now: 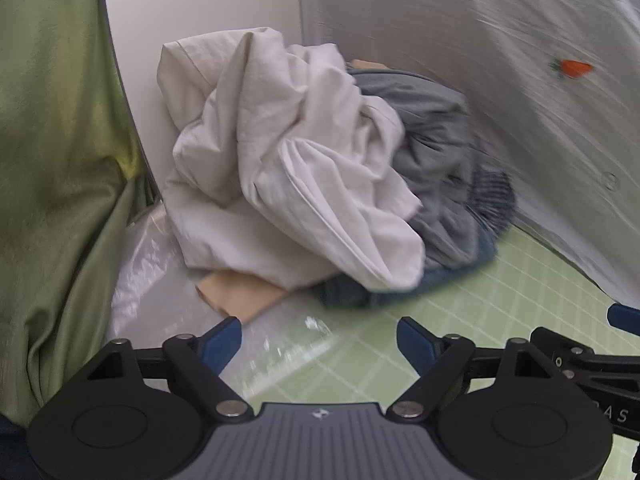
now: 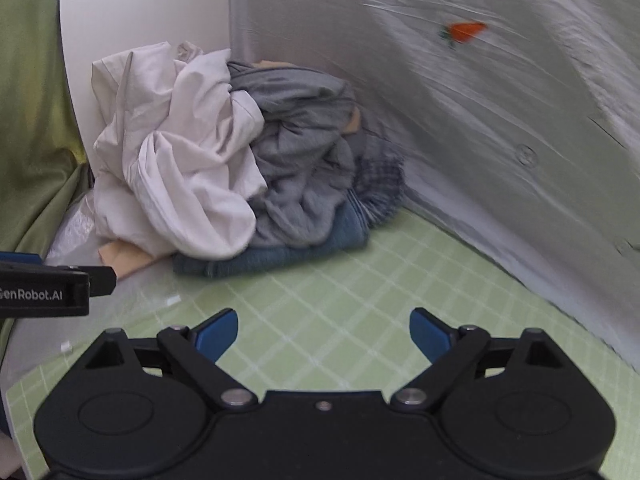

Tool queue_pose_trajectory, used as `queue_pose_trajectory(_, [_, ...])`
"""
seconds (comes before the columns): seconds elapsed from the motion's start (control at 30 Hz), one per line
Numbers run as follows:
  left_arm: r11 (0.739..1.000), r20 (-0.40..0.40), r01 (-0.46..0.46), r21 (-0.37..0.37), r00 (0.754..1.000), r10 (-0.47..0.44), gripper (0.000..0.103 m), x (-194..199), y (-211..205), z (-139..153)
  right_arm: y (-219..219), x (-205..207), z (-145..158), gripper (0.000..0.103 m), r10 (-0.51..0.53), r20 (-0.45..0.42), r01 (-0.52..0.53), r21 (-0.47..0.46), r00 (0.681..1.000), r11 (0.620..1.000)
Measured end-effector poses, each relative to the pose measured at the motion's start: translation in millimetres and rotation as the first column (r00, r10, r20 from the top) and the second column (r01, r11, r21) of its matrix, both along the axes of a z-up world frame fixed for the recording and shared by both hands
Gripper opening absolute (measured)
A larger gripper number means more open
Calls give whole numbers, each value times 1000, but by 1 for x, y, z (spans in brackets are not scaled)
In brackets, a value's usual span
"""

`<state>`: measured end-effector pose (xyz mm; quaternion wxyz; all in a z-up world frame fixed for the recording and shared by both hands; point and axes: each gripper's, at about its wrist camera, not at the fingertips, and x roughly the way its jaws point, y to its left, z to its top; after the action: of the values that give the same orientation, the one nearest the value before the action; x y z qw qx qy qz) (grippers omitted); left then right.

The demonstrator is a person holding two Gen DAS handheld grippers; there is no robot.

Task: Fold clothes
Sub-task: 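Reach both grippers into the pile and pinch the white shirt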

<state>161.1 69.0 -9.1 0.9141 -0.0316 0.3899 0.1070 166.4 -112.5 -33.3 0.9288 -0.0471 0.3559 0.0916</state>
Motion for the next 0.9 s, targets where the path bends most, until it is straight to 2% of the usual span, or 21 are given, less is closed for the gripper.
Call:
queue_pose_trajectory(0.1, [999, -1, -46, 12, 999, 46, 79, 39, 18, -4, 21, 45, 0, 86, 31, 14, -31, 5, 999, 999])
queue_pose_trajectory(0.23, [996, -12, -77, -48, 997, 76, 65, 86, 43, -12, 49, 105, -5, 79, 74, 27, -74, 13, 997, 997])
queue_pose_trajectory(0.3, [994, -17, -75, -78, 997, 74, 60, 105, 50, -16, 61, 132, -9, 67, 87, 29, -88, 28, 996, 996])
queue_pose_trajectory(0.33, [993, -19, -72, -90, 997, 70, 57, 113, 52, -18, 68, 142, -11, 65, 99, 26, -100, 30, 995, 995])
queue_pose_trajectory(0.43, [989, -15, -48, -143, 999, 46, 45, 128, 55, -26, 90, 170, -21, 54, 141, 16, -142, 17, 990, 990])
queue_pose_trajectory(0.47, [986, -14, -42, -160, 999, 41, 37, 131, 55, -29, 97, 177, -25, 49, 152, 8, -152, 9, 988, 988])
queue_pose_trajectory(0.53, [982, -5, -34, -186, 999, 34, 31, 134, 55, -33, 104, 185, -32, 44, 174, 0, -174, 0, 985, 985])
queue_pose_trajectory(0.6, [979, 11, -33, -201, 999, 36, 22, 133, 55, -35, 110, 192, -37, 22, 196, -11, -196, -7, 981, 981])
queue_pose_trajectory(0.63, [978, 20, -32, -208, 999, 36, 18, 131, 55, -35, 113, 192, -38, 17, 201, -14, -201, -19, 979, 979])
queue_pose_trajectory(0.7, [975, 37, -27, -220, 999, 36, 14, 126, 56, -33, 112, 190, -38, 11, 206, -8, -206, -21, 978, 978])
queue_pose_trajectory(0.8, [973, 65, -8, -230, 998, 24, 11, 114, 52, -27, 105, 183, -34, 8, 214, 2, -214, 60, 977, 975])
queue_pose_trajectory(0.9, [969, 99, 10, -248, 995, 15, 9, 95, 46, -17, 97, 166, -28, 5, 224, 32, -226, 88, 974, 970])
